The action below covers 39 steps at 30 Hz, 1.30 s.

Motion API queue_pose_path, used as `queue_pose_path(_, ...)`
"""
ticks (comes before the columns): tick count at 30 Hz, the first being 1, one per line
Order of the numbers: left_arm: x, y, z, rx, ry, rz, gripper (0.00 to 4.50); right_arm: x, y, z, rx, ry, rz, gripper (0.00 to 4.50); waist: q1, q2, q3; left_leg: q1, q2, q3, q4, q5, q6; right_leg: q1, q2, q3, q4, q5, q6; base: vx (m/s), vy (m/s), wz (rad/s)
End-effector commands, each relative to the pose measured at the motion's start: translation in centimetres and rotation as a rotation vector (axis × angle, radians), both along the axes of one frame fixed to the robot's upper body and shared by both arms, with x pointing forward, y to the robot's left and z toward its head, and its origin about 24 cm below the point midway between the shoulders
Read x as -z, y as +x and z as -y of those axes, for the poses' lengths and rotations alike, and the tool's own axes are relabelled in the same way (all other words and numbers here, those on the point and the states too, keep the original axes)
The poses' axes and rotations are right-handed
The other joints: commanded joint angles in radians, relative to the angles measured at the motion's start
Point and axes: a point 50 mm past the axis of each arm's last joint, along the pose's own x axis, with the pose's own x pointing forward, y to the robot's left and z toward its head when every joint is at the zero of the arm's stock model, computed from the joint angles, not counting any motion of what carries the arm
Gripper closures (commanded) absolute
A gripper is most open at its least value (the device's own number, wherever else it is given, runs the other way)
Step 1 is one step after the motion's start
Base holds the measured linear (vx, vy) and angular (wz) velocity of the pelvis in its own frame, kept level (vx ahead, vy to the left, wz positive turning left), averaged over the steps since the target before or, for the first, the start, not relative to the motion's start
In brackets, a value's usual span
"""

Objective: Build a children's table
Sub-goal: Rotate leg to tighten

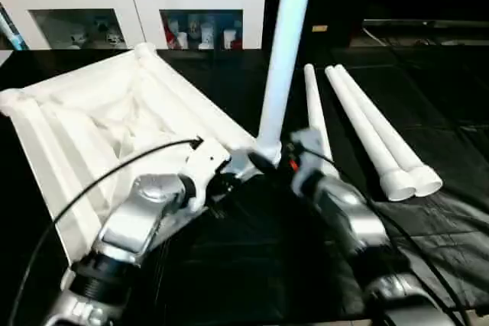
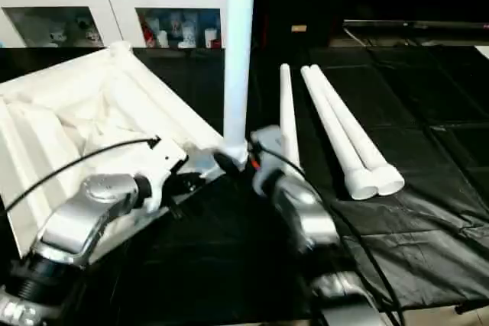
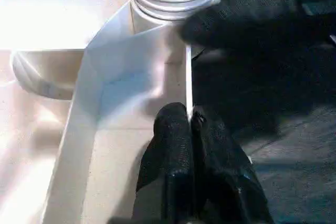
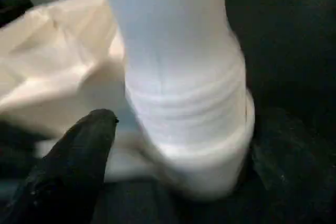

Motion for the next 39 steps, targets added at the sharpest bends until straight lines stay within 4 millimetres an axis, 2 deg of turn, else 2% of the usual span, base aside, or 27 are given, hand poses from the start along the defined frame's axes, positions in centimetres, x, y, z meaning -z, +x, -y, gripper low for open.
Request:
queue_pose_path(1,-0.3,0.4,-0.1,0.016,0.014,0.019,4.5,-0.8,0.1,0.1,-0.014,0.005,0.028,0.03,0.006,0.011,-0.07,0.002,0.051,-0.016,-0.047,-0.06,0.082,0.066,-0.08,0.048,-0.047,0.116,-0.288,0.0,0.0,0.0)
queue_pose_path(4,-0.1,0.5,-0.4,0.03,0.029,0.015,4.5,-1.4,-0.1,1.1,-0.01,-0.031,0.057,0.03,0.009,0.016,-0.07,0.002,0.051,-0.015,-0.043,-0.054,0.093,0.064,-0.079,0.047,-0.044,0.119,-0.288,0.0,0.0,0.0)
queue_pose_path(6,0.0,0.6,-0.5,0.032,0.032,0.014,4.5,-1.5,-0.2,1.4,-0.012,-0.05,0.072,0.03,0.014,0.016,-0.068,0.003,0.051,-0.014,-0.043,-0.073,0.084,0.063,-0.079,0.047,-0.048,0.076,-0.278,0.0,0.0,0.0)
queue_pose_path(7,0.0,0.6,-0.6,0.036,0.034,0.013,4.5,-1.7,-0.5,1.8,-0.013,-0.062,0.081,0.03,0.015,0.019,-0.068,0.003,0.051,-0.015,-0.042,-0.076,0.08,0.063,-0.079,0.047,-0.049,0.065,-0.274,0.0,0.0,0.0)
queue_pose_path(11,0.2,0.6,-0.7,0.049,0.039,0.009,4.5,-2.1,-1.0,2.6,-0.019,-0.075,0.093,0.03,0.017,0.017,-0.067,0.002,0.05,-0.015,-0.042,-0.101,0.064,0.064,-0.077,0.048,-0.051,0.028,-0.264,0.0,0.0,0.0)
queue_pose_path(15,0.5,0.6,-0.9,0.069,0.047,0.004,4.5,-2.4,-1.5,3.5,-0.004,-0.08,0.095,0.03,0.018,0.015,-0.07,0.001,0.049,-0.016,-0.04,-0.086,0.066,0.065,-0.077,0.048,-0.047,0.042,-0.255,0.0,0.0,0.0)
queue_pose_path(18,0.7,0.5,-1.1,0.084,0.051,0.003,4.5,-2.6,-1.8,4.2,0.021,-0.086,0.087,0.03,0.017,0.015,-0.07,0.001,0.049,-0.016,-0.039,-0.098,0.062,0.063,-0.078,0.047,-0.049,0.014,-0.255,0.0,0.0,0.0)
queue_pose_path(19,0.8,0.4,-1.1,0.107,0.05,0.003,4.5,-2.4,-1.9,4.9,0.044,-0.095,0.069,0.03,0.019,0.013,-0.068,0.001,0.047,-0.016,-0.039,-0.095,0.062,0.065,-0.077,0.048,-0.051,0.002,-0.249,0.0,0.0,0.0)
queue_pose_path(21,0.8,0.2,-1.1,0.153,0.054,0.009,4.5,-2.2,-2.2,6.0,0.082,-0.114,0.043,0.03,0.021,0.014,-0.071,0.002,0.048,-0.016,-0.038,-0.083,0.062,0.064,-0.075,0.048,-0.048,0.014,-0.246,0.0,0.0,0.0)
queue_pose_path(23,0.8,0.2,-1.1,0.153,0.054,0.009,4.5,-2.2,-2.2,6.0,0.082,-0.114,0.043,0.03,0.022,0.015,-0.073,0.003,0.048,-0.016,-0.036,-0.077,0.061,0.063,-0.076,0.048,-0.046,0.03,-0.247,0.0,0.0,0.0)
queue_pose_path(30,1.1,-0.4,-1.1,0.249,0.072,-0.001,4.5,-1.5,-2.1,8.7,0.211,-0.176,-0.015,0.03,0.025,0.016,-0.071,0.004,0.047,-0.015,-0.034,-0.095,0.049,0.061,-0.076,0.048,-0.047,0.003,-0.251,0.0,0.0,0.0)
queue_pose_path(39,1.1,-1.0,-1.1,0.351,0.071,0.0,4.5,-2.3,-2.1,9.7,0.238,-0.167,-0.011,0.03,0.031,0.015,-0.073,0.003,0.047,-0.016,-0.032,-0.09,0.046,0.062,-0.077,0.047,-0.045,-0.011,-0.242,0.0,0.0,0.0)
